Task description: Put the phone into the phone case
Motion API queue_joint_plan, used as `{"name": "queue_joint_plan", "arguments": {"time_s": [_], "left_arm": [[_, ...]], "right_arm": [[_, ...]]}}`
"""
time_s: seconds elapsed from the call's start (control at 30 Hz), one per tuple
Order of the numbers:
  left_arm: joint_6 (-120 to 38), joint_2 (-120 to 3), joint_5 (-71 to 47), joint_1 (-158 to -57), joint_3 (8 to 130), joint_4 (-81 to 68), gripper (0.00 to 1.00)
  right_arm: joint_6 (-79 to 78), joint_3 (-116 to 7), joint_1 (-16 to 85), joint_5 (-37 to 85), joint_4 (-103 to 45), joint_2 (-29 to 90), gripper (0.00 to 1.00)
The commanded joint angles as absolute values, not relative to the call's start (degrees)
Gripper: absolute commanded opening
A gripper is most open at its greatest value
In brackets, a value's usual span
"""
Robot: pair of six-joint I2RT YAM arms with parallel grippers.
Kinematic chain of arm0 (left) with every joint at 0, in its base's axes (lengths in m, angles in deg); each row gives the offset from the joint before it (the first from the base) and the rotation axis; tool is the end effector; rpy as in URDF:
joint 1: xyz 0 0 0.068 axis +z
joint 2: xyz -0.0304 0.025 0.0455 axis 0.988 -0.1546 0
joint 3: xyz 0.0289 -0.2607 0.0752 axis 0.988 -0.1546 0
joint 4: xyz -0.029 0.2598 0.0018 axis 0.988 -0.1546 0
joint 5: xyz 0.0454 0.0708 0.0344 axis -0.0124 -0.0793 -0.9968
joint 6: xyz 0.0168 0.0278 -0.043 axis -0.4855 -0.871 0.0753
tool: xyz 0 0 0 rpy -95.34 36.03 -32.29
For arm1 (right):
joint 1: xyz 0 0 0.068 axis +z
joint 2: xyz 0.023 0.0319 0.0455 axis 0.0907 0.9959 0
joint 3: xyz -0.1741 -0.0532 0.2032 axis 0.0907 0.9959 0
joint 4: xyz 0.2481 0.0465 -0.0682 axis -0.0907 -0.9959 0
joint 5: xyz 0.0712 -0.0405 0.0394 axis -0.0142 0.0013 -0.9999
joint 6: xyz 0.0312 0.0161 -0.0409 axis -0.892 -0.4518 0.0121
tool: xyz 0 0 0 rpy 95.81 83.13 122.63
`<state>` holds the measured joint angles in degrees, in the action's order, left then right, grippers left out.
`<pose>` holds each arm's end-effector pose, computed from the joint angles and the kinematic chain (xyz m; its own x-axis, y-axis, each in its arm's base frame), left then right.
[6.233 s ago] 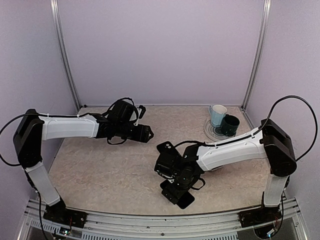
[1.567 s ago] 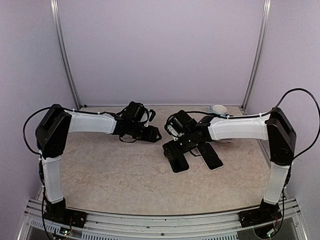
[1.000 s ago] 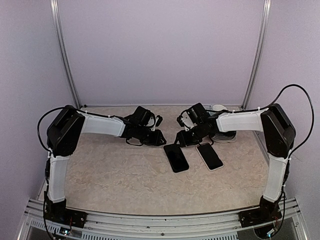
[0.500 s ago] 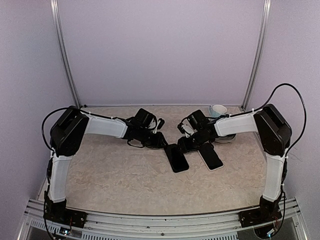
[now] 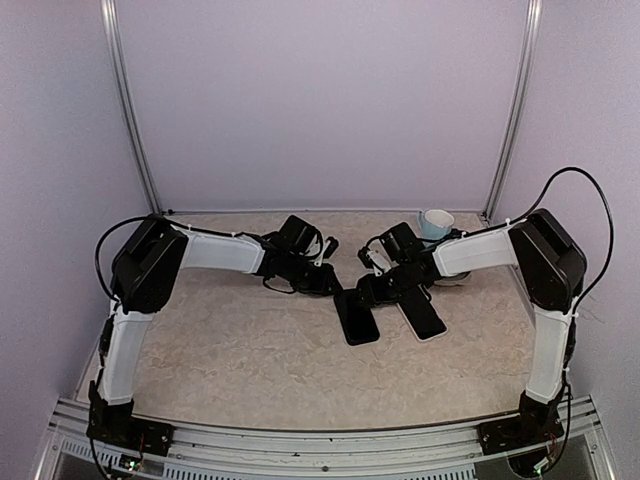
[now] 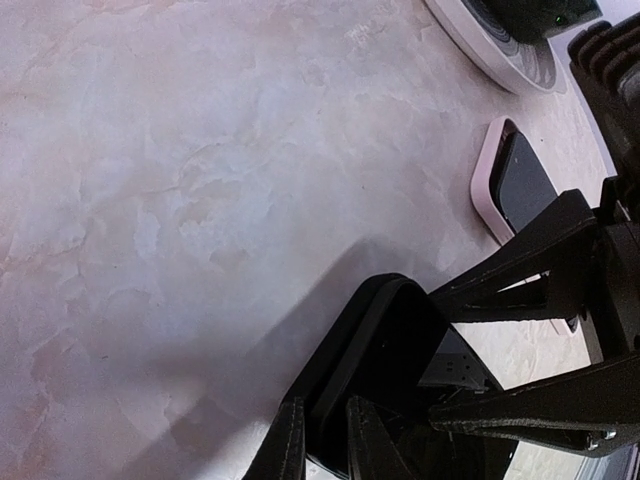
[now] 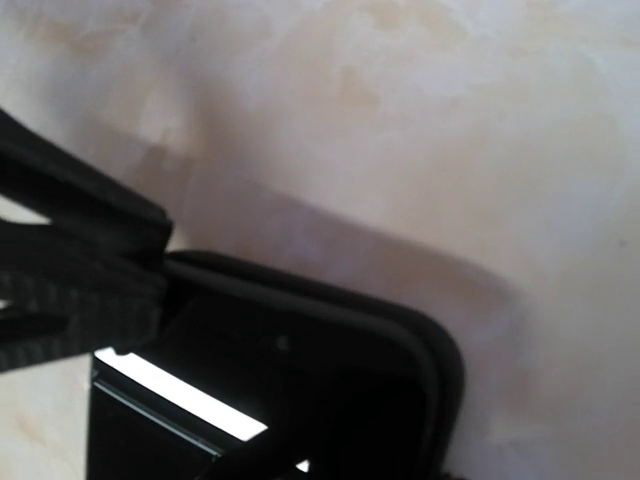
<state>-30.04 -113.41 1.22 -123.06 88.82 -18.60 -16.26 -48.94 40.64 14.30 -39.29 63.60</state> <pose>0.3569 -0.3384 0.1333 -0.8143 0.2586 -0.5197 0.5367 0.6765 -0.5044 0.3253 0.2448 0.1392 -0.8821 -0.1774 -0.4363 -0.3854 0.8043 0.4522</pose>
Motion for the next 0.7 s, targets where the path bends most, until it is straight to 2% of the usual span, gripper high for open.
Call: {"name": "queue_joint_plan", "arguments": {"time_s": [0.0,0.33,0.67], "left_arm": [[-33.57,-116.13,2.38,-126.20,90.66,-24.32,0.16],[-36.43,-117.28,-2.45,-127.14,89.99,-32.32,0.15],[-38.17,-116.06,-7.85,-128.92,89.02,-32.64,0.15]], "right_arm": [[-17.47,-47.85,40.36,12.75,-39.18,61.59,0.50],[-16.90,-48.05,40.35,15.45,-41.34,60.71,0.51],[-12.68,-53.60,40.35,21.66,-46.65,57.76,0.51]]}}
